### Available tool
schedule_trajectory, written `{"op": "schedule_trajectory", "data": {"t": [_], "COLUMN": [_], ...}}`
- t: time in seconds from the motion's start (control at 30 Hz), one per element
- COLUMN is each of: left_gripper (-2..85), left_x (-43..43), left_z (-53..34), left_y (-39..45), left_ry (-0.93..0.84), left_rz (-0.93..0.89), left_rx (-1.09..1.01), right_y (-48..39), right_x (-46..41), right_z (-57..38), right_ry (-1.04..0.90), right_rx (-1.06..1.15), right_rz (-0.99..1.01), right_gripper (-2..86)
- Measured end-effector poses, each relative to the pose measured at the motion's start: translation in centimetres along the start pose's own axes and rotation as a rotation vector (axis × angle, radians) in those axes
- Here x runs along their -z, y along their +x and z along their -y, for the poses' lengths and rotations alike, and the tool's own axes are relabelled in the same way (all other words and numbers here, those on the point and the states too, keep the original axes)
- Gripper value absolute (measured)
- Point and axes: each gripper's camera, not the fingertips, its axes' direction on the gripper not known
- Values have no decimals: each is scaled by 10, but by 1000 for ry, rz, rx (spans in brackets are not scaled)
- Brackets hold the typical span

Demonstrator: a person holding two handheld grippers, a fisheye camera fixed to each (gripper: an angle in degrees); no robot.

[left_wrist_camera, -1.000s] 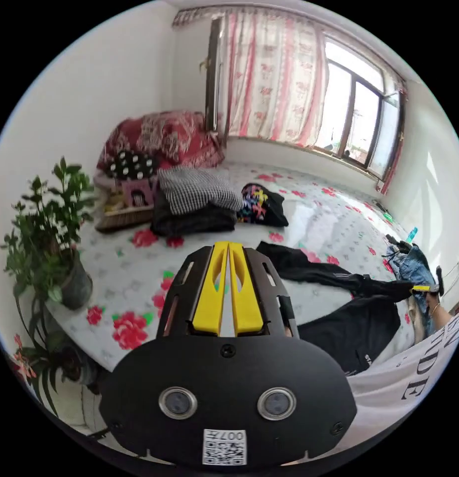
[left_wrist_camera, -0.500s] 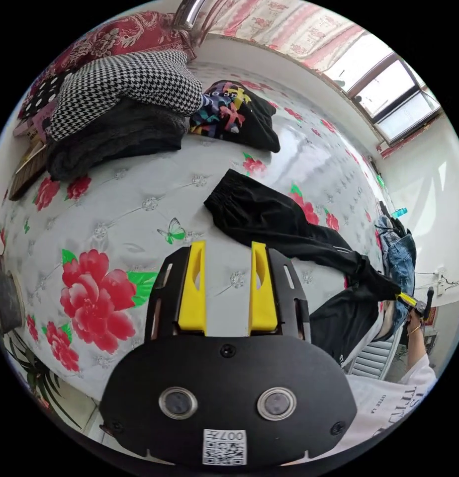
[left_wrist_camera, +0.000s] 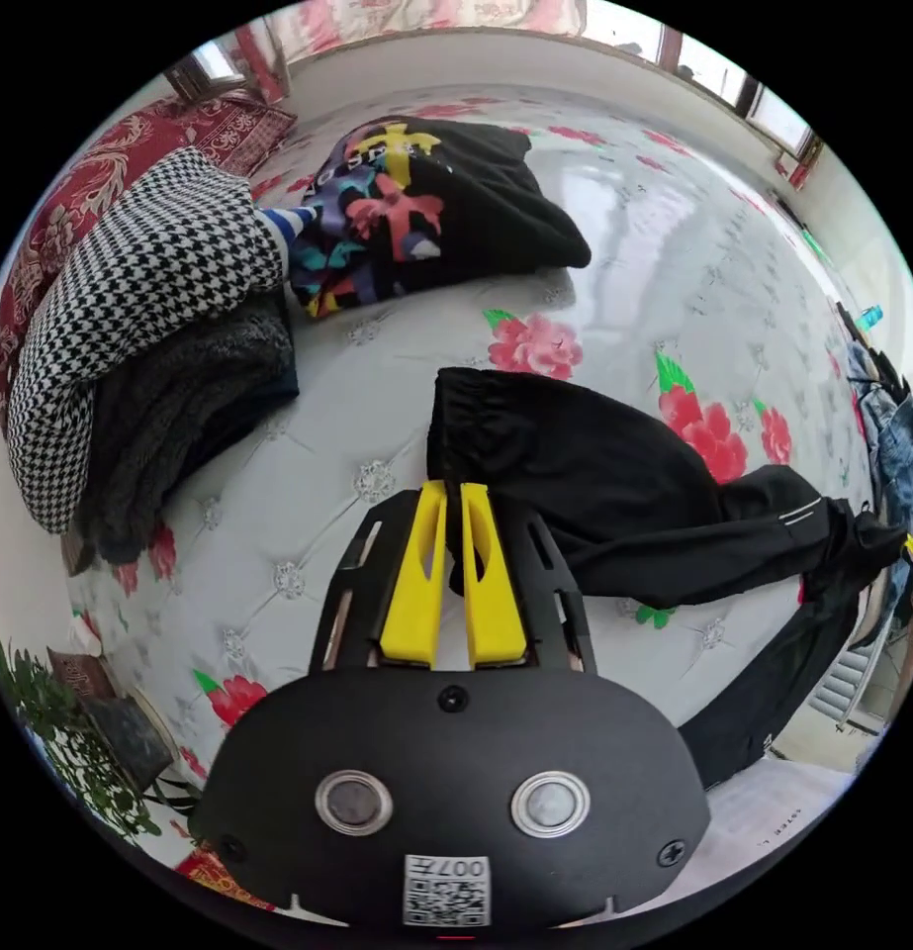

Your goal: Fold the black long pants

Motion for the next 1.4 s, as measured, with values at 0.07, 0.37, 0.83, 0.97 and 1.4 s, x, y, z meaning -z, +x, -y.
{"op": "schedule_trajectory", "data": {"t": [0.07,0.37,0.83,0.97,1.4], "left_gripper": [0,-4,-4,-3,-2], "left_x": [54,323,163,203,253], "left_z": [-9,-201,-564,-540,-562], "left_y": [-28,-127,-131,-138,-128], "left_ry": [101,515,-73,29,40], "left_rz": [-68,-195,-239,-249,-154], "left_rx": [37,192,850,779,725], "right_y": [13,23,-24,-7,69], "right_x": [25,102,-66,-35,-59], "right_z": [17,6,-151,-163,-288], "right_ry": [47,255,-164,-97,-77], "right_rx": [-7,103,275,291,41], "right_rz": [-4,101,77,57,265], "right_gripper": [-1,0,1,1,38]}}
